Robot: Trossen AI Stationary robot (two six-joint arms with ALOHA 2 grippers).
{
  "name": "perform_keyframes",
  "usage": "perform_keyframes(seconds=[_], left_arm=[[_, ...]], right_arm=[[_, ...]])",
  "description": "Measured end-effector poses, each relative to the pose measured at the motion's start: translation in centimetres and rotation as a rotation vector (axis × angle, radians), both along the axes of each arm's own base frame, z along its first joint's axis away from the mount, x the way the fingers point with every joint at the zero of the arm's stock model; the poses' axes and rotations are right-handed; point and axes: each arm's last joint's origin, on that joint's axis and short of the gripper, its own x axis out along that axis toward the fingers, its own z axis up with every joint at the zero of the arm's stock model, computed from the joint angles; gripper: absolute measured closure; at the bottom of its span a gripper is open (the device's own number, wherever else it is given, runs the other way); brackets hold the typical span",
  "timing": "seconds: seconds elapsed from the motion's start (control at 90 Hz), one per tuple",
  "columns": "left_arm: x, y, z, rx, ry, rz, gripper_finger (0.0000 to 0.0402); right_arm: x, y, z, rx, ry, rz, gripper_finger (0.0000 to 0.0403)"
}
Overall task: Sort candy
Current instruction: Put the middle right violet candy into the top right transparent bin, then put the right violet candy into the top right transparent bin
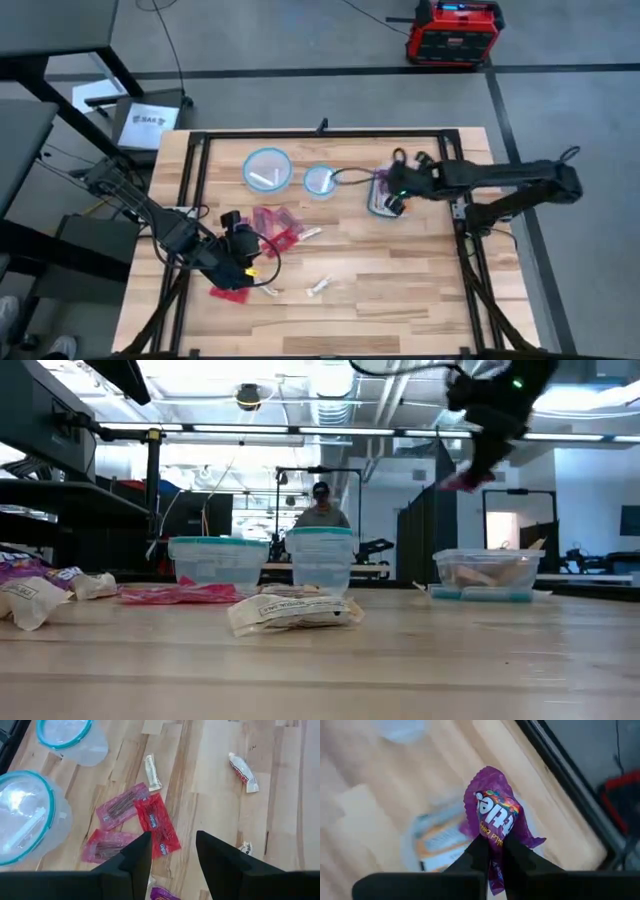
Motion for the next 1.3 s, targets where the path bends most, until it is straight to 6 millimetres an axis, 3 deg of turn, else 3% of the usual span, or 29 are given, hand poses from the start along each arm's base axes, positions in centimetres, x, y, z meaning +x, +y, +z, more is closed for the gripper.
perform_keyframes(seconds=[0.144, 0.356, 0.444, 0.533, 0.711, 0.833, 1.033, 1.167, 1.3], left_arm=[[0.0, 0.0, 0.0, -0.001, -0.001, 0.001, 0.0263], [0.0, 0.0, 0.0, -0.018, -0.007, 0.019, 0.0263], [0.0, 0.0, 0.0, -0.018, -0.007, 0.02, 0.0263], [0.0, 0.0, 0.0, -0.018, -0.007, 0.02, 0.0263], [0.1, 0.0, 0.0, -0.009, -0.008, 0.008, 0.0263], [0.1, 0.0, 0.0, -0.01, -0.009, 0.006, 0.0263], [-0.4, 0.0, -0.4, -0.056, 0.102, -0.055, 0.0263], [-1.8, 1.0, -1.2, -0.119, 0.212, 0.181, 0.0263], [-2.5, 1.2, -4.1, -0.221, 0.308, 0.323, 0.0263]], right_arm=[[-1.0, -0.5, -0.6, 0.063, -0.043, -0.033, 0.0342], [-0.8, -0.2, -0.5, 0.189, -0.114, -0.009, 0.0251], [0.5, 0.8, -0.6, 0.319, -0.212, 0.084, 0.0218], [2.8, 3.3, -1.2, 0.411, -0.381, 0.288, 0.0198], [7.8, 9.7, -2.7, 0.359, -0.644, 0.707, 0.0192], [11.0, 12.5, -4.2, 0.27, -0.658, 0.846, 0.0196], [14.8, 14.5, -6.6, 0.238, -0.527, 0.901, 0.0205], [16.0, 14.8, -7.6, 0.257, -0.491, 0.883, 0.0211], [16.4, 15.0, -8.9, 0.289, -0.468, 0.846, 0.0218]])
